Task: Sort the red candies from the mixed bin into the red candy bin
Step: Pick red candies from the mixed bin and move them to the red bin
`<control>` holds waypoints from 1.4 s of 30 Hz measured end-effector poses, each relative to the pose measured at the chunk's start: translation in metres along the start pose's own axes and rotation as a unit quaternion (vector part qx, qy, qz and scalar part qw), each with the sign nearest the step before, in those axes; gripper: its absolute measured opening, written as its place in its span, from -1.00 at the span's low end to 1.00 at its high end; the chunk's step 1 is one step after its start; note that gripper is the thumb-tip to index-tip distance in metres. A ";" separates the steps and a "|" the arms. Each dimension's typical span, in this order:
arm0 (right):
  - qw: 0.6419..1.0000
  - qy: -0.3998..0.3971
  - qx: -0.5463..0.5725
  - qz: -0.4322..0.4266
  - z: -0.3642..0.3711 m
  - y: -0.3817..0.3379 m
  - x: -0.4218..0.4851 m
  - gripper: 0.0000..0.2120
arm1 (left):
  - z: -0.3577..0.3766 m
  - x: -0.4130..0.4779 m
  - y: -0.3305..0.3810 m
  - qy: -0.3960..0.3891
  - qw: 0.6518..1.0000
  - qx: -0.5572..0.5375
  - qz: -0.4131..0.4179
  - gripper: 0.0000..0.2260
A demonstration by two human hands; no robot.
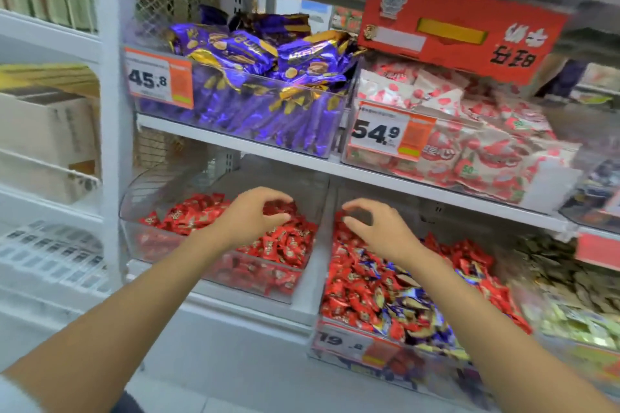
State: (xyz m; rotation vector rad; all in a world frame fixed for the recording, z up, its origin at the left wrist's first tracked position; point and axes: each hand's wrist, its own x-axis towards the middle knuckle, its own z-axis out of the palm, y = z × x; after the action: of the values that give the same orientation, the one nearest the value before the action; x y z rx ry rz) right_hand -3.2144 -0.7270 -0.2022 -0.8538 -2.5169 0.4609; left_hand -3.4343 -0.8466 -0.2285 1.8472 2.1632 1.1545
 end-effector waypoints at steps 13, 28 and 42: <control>0.996 0.016 0.058 0.069 -0.075 0.111 -0.126 -0.82 | 0.099 -0.012 0.132 -0.385 0.884 0.265 0.032 -0.21; 0.989 -0.026 0.076 0.124 -0.086 0.119 -0.123 -0.87 | 0.109 -0.018 0.132 -0.194 0.978 0.062 0.051 -0.54; 0.990 -0.118 -0.031 0.073 -0.039 0.120 -0.098 -0.36 | 0.116 -0.001 0.133 -0.146 0.988 0.021 0.040 -0.46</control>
State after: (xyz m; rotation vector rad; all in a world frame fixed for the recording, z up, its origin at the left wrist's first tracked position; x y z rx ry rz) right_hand -3.0659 -0.6920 -0.2513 -1.0692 -2.7061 0.5629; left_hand -3.2663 -0.7921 -0.2356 1.9926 1.9805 0.7950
